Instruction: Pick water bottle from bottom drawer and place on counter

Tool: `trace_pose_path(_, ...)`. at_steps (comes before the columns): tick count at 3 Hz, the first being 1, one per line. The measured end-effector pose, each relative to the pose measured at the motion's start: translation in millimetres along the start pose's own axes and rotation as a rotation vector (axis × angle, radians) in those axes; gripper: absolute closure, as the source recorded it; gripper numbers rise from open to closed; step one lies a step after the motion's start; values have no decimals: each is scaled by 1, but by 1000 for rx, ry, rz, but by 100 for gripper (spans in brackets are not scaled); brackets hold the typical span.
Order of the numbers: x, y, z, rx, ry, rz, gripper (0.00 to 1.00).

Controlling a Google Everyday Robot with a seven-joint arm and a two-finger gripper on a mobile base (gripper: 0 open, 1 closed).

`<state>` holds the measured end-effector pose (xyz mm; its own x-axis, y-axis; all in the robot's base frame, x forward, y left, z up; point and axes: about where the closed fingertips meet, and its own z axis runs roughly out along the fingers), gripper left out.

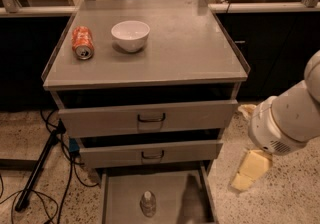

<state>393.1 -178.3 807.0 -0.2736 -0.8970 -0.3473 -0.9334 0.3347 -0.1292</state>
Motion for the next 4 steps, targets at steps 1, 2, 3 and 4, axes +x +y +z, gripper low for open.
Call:
trace_pose_path(1,7,6,34,4,-14,7,0)
trace_pose_path(2,14,11,70,-10,-25,23,0)
trace_pose_path(3,14,11,70,-10,-26,23,0)
trace_pose_path(4,20,23,102,-42,-71,29,0)
